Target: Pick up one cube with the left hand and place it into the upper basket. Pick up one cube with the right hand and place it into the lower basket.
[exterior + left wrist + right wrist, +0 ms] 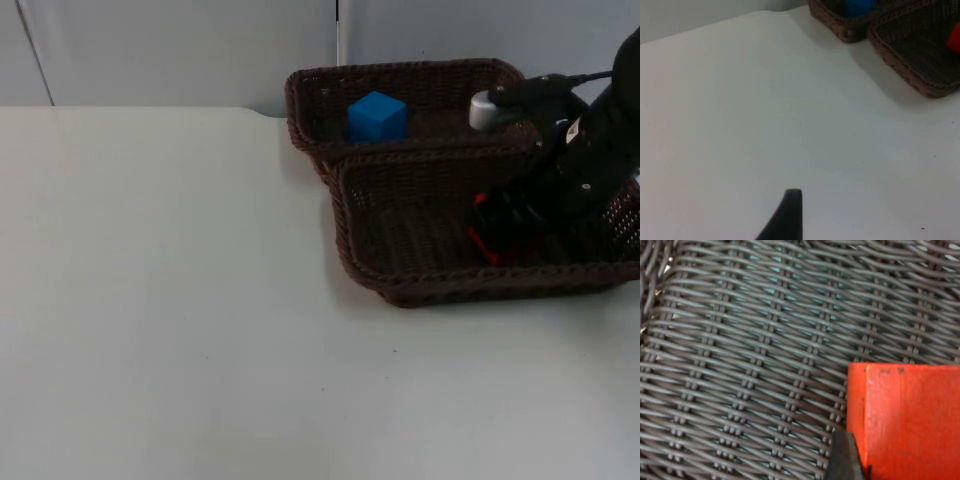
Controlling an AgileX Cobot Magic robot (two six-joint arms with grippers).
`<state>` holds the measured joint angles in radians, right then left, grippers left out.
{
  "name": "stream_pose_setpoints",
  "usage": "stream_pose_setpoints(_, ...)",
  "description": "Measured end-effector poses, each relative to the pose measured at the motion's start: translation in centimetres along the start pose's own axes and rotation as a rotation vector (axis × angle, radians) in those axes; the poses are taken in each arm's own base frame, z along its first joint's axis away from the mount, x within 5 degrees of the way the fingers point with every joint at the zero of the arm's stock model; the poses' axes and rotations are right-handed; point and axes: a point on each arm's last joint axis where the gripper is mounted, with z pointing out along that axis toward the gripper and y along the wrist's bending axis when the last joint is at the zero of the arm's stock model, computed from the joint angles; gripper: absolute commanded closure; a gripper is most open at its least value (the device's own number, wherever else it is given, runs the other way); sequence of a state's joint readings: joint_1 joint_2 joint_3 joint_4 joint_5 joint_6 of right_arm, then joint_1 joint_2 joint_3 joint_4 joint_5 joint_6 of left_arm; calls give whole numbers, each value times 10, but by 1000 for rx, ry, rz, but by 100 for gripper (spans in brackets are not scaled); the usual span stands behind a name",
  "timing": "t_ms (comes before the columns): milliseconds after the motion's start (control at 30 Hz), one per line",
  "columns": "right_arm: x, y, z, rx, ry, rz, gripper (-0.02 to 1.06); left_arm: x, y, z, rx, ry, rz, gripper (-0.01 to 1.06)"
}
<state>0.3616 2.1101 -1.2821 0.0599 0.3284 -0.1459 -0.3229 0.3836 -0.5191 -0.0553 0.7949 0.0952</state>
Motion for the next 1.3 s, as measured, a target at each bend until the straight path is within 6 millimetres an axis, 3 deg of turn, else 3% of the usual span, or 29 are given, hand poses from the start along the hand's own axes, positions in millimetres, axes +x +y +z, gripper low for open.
stream_pose_setpoints(33,0,0,0,0,-2,5,26,0,0,0,0,0,0,13)
stream_pose_setpoints(133,-1,0,-1,1,-6,18,10,0,0,0,0,0,0,13)
stream_pose_setpoints(300,-10,0,-20,3,-42,20,8,0,0,0,0,0,0,13)
stream_pose_setpoints(433,-23,0,-61,2,-86,20,8,0,0,0,0,-2,0,13)
stream_pose_setpoints(467,-23,0,-61,2,-86,20,8,0,0,0,0,-2,0,13)
stream_pose_setpoints(600,-32,0,-111,2,-132,16,8,0,0,0,-2,-2,2,13)
stream_pose_setpoints(633,-32,0,-111,2,-132,16,8,0,0,0,-2,-2,2,13)
stream_pose_setpoints(767,-36,1,-150,4,-188,13,8,-1,0,0,-2,-6,2,13)
stream_pose_setpoints(1300,-29,4,-242,8,-305,6,8,-1,0,0,-2,-8,2,13)
